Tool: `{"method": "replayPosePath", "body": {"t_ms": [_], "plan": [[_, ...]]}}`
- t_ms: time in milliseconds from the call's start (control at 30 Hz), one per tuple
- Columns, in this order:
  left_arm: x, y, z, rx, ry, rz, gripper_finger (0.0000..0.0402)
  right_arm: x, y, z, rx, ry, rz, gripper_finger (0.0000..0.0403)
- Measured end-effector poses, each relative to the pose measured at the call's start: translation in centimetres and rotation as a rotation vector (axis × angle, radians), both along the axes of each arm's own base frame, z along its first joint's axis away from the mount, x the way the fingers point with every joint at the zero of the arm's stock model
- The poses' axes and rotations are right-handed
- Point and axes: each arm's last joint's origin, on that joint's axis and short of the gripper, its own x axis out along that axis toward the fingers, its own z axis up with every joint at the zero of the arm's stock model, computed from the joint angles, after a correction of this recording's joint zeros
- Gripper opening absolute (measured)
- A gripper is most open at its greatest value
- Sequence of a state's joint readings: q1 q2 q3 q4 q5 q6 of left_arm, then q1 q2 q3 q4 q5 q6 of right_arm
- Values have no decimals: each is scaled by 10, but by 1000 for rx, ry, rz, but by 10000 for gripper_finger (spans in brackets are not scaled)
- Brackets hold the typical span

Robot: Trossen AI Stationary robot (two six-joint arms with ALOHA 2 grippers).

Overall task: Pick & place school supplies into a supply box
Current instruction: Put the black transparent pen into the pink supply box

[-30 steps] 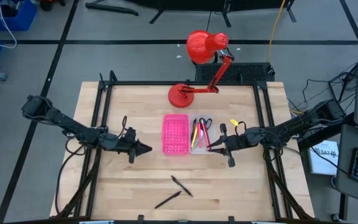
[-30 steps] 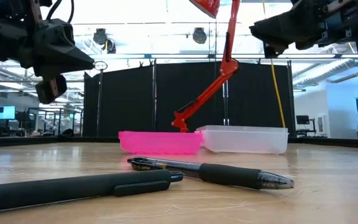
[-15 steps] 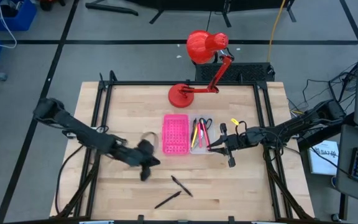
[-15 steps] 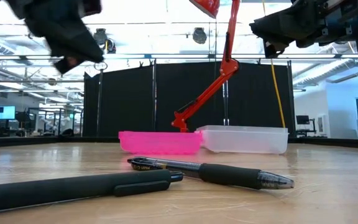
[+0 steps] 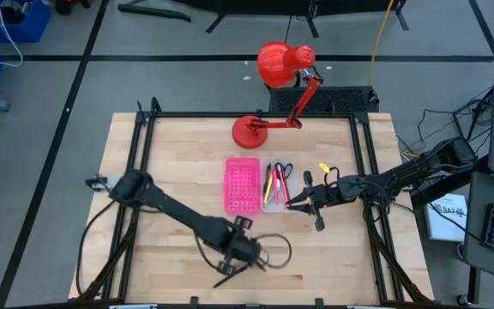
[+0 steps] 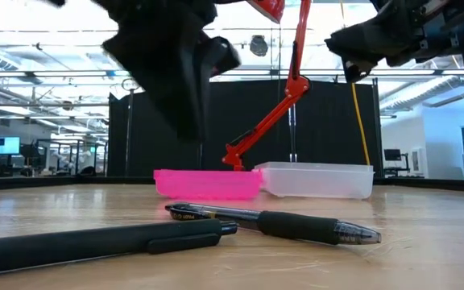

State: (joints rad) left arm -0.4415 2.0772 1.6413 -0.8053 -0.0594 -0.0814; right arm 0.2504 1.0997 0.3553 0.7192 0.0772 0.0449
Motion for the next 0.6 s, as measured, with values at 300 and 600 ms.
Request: {"method": "replayPosePath", "body": {"t_ms": [300,600], "plan": [[8,-12,-10,131,72,-200,115,-1,0,-8,1,85,0,46],[24,-13,-7,3,-51,-259,218,-1,0,-8,-1,86,0,45]]}}
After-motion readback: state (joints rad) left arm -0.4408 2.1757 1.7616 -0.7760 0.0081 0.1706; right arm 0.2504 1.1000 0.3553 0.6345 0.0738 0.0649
